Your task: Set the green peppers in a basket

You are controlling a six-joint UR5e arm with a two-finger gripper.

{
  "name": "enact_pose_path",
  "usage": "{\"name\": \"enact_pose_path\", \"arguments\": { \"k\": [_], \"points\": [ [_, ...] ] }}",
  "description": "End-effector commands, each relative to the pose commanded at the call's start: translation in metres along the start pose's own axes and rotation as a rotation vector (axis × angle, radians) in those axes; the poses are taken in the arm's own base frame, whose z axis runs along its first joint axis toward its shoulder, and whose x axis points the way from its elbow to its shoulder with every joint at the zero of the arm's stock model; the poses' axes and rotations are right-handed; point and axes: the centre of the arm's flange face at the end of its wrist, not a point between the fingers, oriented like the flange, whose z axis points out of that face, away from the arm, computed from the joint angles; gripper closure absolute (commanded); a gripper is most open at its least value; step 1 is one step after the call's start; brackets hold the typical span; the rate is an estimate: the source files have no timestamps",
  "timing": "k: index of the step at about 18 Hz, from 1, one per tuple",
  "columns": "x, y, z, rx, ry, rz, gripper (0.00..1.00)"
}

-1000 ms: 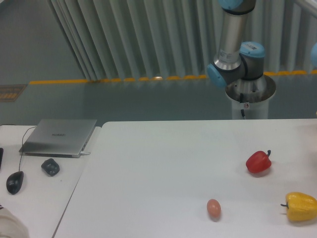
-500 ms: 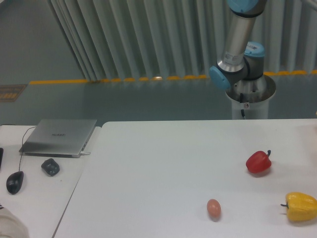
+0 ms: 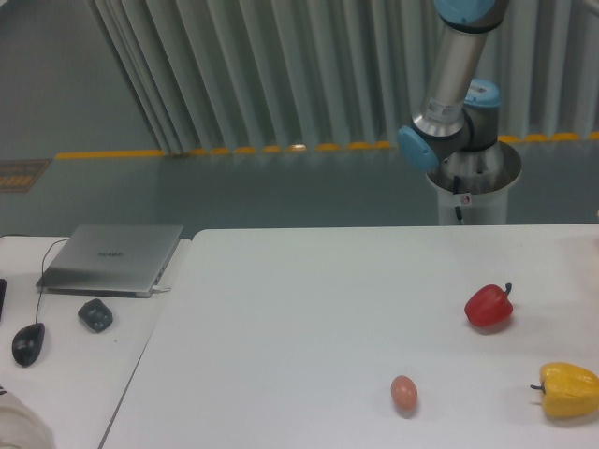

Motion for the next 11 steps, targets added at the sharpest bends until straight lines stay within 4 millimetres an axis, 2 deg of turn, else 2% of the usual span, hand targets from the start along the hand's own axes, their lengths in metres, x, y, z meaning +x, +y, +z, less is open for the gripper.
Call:
{"name": "enact_pose_path", "arguments": {
  "k": [2, 5, 8, 9, 11],
  "points": [
    [0.004, -0.003, -0.008, 0.005, 0.015, 0.048, 0.0],
    [0.0, -0.022, -0.012, 0.015, 0.041, 0.153, 0.0],
    [-0.015, -0.051, -0.018, 0.033, 0.1, 0.203, 0.0],
    [-0.02, -0.056, -0.021, 0.025, 0.12, 0.21, 0.0],
    [-0.026, -0.079, -0.022, 0.021, 0.133, 0.234, 0.0]
  ]
}}
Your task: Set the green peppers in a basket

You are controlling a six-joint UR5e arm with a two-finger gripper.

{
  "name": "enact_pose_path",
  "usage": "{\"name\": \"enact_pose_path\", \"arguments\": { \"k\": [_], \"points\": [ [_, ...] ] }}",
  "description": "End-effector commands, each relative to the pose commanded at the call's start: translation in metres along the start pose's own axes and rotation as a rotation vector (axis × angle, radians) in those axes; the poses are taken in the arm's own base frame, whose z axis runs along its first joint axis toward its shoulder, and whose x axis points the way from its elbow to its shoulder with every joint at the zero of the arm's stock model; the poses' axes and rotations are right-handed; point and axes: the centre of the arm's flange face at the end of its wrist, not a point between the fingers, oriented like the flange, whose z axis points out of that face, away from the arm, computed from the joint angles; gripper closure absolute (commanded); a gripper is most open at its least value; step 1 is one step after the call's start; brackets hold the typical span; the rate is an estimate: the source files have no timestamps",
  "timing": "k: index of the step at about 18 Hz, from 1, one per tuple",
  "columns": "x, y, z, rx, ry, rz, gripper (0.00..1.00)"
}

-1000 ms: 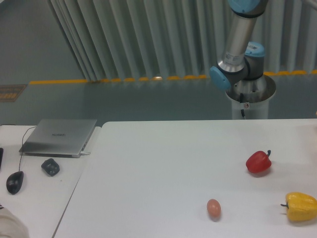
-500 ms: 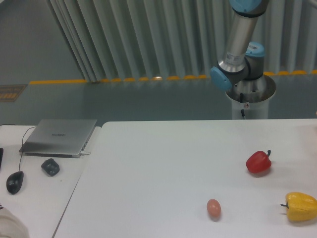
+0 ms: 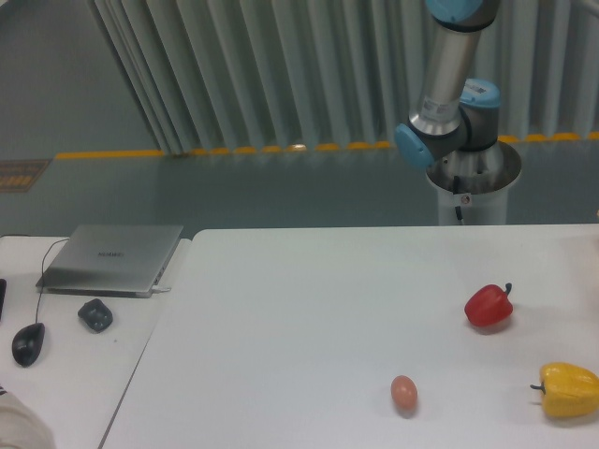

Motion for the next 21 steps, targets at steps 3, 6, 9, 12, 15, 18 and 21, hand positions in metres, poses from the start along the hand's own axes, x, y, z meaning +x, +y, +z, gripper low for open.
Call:
{"name": "enact_pose_path", "arguments": {
  "k": [3, 6, 9, 12, 15, 18, 21],
  "points": [
    [-0.004, -0.007, 0.002, 0.002, 0.003, 0.0, 0.0],
    [-0.011, -0.019, 0.002, 0.0, -0.001, 0.019, 0.0],
    [-0.015, -0.027, 0.004, 0.002, -0.002, 0.0, 0.0],
    [-0.019, -0.036, 0.008, 0.006, 0.002, 0.003, 0.0],
    [-0.019, -0.037, 0.01, 0.008, 0.006, 0.005, 0.0],
    [-0.019, -0.037, 0.011, 0.013, 0.006, 0.003, 0.0],
    [-0.019, -0.038, 0.012, 0.016, 0.006, 0.004, 0.0]
  ]
}}
